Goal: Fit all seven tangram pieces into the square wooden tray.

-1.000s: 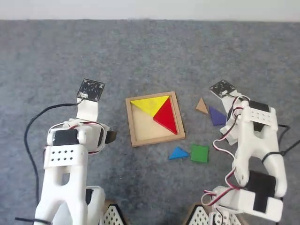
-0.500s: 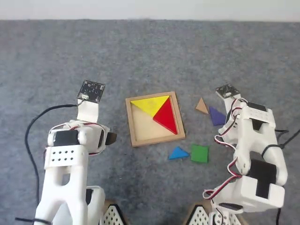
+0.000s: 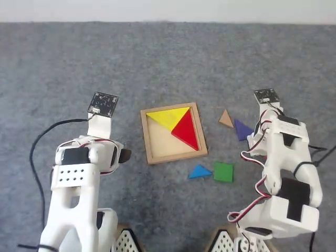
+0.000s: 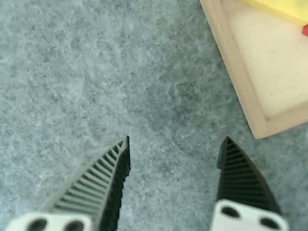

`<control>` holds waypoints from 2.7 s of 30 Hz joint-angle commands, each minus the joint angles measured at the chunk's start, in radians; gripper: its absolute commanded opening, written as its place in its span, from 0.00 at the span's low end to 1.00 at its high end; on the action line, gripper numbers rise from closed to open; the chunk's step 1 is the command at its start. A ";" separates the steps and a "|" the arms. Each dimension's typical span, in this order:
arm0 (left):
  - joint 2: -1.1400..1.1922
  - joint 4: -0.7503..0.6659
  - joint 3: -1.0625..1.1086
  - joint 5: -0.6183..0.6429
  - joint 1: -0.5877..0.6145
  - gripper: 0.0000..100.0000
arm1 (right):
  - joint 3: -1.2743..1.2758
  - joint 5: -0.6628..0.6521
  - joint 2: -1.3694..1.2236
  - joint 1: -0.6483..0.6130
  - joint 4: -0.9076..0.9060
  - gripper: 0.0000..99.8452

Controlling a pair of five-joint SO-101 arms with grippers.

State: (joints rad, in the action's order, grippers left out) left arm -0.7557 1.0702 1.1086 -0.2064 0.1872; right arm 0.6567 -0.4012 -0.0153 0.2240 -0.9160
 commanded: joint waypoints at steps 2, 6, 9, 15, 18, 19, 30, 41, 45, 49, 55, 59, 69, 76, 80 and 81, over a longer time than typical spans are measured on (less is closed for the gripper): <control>-0.031 -0.020 -0.007 0.005 -0.002 0.28 | -0.017 0.012 -0.016 0.021 0.028 0.06; -0.031 -0.020 -0.007 0.005 -0.002 0.28 | -0.018 0.015 -0.036 0.024 0.027 0.07; -0.031 -0.020 -0.007 0.005 -0.002 0.28 | -0.028 0.021 -0.035 0.042 0.025 0.07; -0.031 -0.020 -0.007 0.005 -0.003 0.28 | -0.106 0.140 0.038 0.013 -0.079 0.02; -0.031 -0.020 -0.008 0.005 0.000 0.28 | -0.132 0.180 0.154 -0.105 -0.170 0.02; -0.031 -0.020 -0.008 0.005 0.003 0.28 | -0.133 0.199 0.196 -0.162 -0.191 0.02; -0.021 -0.020 -0.122 -0.040 0.373 0.28 | -0.388 0.486 0.131 -0.746 -0.300 0.02; -0.021 -0.026 -0.174 -0.043 0.577 0.28 | -0.859 0.623 -0.331 -0.949 -0.309 0.02; -0.021 -0.026 -0.176 -0.043 0.580 0.28 | -0.977 0.637 -0.449 -0.943 -0.314 0.01; -0.021 -0.026 -0.176 -0.043 0.580 0.28 | -1.036 0.637 -0.512 -0.943 -0.346 0.01; -0.021 -0.026 -0.174 -0.043 0.578 0.28 | -1.045 0.611 -0.532 -0.924 -0.344 0.07; -0.021 -0.026 -0.174 -0.043 0.578 0.28 | -1.045 0.586 -0.533 -0.912 -0.352 0.18; -0.021 -0.025 -0.174 -0.041 0.578 0.28 | -1.042 0.585 -0.527 -0.909 -0.352 0.21; -0.021 -0.026 -0.174 -0.041 0.577 0.28 | -1.056 0.529 -0.501 -0.865 -0.486 0.20; -0.021 -0.026 -0.174 -0.041 0.577 0.28 | -1.017 0.540 -0.412 -0.819 -0.499 0.13; -0.021 -0.026 -0.174 -0.041 0.577 0.28 | -0.984 0.540 -0.386 -0.823 -0.479 0.11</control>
State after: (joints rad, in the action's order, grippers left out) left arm -0.7618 1.0687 0.9797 -0.2371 0.7641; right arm -0.3330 0.1419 -0.5309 -0.6168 -1.4039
